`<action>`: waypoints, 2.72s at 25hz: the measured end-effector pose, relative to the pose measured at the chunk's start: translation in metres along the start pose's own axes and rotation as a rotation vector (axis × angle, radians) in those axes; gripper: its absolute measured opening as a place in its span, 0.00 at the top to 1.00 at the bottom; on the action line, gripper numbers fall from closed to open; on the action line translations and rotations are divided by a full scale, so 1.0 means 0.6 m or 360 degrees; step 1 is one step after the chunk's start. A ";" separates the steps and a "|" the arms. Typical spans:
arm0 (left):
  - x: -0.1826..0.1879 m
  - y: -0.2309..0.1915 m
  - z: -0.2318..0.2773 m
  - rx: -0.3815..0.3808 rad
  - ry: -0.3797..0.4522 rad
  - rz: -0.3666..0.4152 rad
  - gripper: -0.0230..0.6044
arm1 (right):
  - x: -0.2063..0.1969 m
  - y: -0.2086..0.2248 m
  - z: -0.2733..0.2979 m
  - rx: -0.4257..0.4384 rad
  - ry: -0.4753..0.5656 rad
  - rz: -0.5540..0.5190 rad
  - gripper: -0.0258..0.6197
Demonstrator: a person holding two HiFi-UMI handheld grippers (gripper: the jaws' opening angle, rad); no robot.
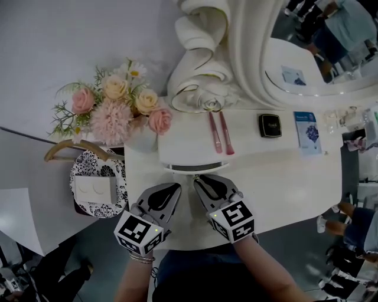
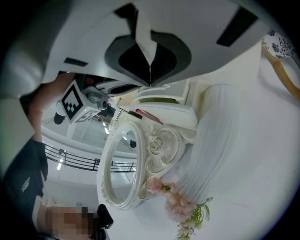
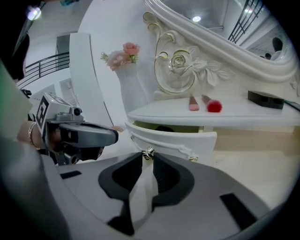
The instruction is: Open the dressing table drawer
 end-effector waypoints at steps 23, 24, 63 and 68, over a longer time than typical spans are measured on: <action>-0.014 0.013 -0.014 -0.0027 0.0013 -0.0003 0.93 | -0.021 -0.024 -0.021 -0.0002 -0.0079 -0.0053 0.82; -0.014 0.013 -0.015 -0.0027 0.0012 -0.0001 0.93 | -0.022 -0.024 -0.021 -0.0005 -0.0075 -0.0042 0.82; 0.015 0.143 -0.008 0.0061 0.0058 0.0105 0.93 | 0.017 0.005 -0.196 0.0293 0.0298 -0.0017 0.93; 0.025 0.158 -0.005 0.0085 0.0070 0.0114 0.93 | 0.030 0.016 -0.220 0.0308 0.0334 -0.0029 0.93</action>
Point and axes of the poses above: the fingertips, and each gripper's own axes: z forward along the fingers, y to its right, x out of its top, the point moved 8 cm from there along -z, backward along the fingers, and after that the axes turned 2 degrees about -z, right-handed, at the moved point
